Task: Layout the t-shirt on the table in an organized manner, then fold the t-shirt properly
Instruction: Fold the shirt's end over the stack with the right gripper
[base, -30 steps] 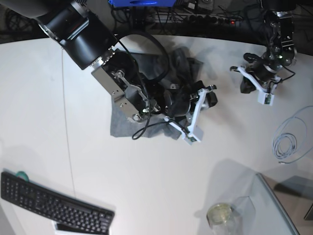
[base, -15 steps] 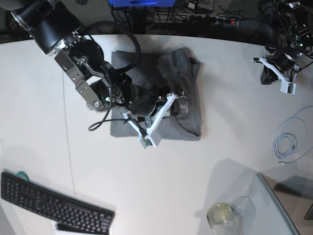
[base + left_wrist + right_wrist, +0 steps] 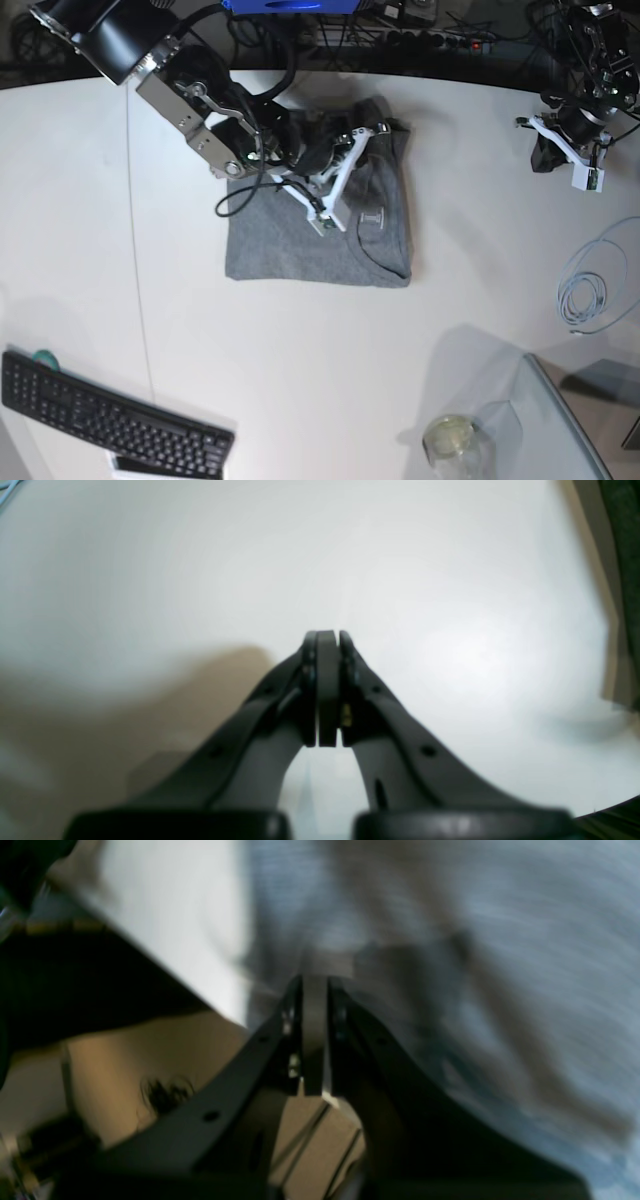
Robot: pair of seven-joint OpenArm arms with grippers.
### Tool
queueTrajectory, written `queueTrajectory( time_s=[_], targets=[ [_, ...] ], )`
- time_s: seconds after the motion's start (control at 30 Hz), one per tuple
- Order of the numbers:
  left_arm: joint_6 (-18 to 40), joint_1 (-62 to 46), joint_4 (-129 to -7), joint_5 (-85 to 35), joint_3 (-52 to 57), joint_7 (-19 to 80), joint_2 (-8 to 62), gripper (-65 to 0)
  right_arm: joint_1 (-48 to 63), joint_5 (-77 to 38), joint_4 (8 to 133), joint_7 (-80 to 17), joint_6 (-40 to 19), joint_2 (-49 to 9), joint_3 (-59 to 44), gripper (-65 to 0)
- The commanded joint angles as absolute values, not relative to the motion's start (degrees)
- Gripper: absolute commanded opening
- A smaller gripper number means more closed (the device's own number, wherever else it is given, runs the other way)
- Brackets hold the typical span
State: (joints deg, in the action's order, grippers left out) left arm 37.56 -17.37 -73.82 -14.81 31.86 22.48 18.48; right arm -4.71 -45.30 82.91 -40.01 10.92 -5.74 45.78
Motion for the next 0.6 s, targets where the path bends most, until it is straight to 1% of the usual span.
queueTrajectory(
  time_s=[0.0,0.17,0.4,0.57],
  targets=[
    [37.7,-17.4,-74.9,-15.4,32.4,21.4,19.7,-65.0,-6.6,-45.8,82.9,-39.0,10.4,-5.6,46.5,-64.1],
    [37.7,-17.5,-74.9,-15.4,32.5,21.4,19.9,-65.0,-9.6,-45.8,78.8,-39.3,10.4,-3.9,51.1,-64.1],
    [37.7,-17.4,-74.9,-15.4,32.5,21.4,19.9,-65.0,-16.0,-45.8,72.4,-39.3,10.4,0.2,61.3,-64.1],
    [37.7,-17.3,-74.9,-15.4,32.5,21.4,19.9,-65.0,-18.9,-45.8,69.0,-39.3,10.4,3.3,66.5,-64.1]
  ],
)
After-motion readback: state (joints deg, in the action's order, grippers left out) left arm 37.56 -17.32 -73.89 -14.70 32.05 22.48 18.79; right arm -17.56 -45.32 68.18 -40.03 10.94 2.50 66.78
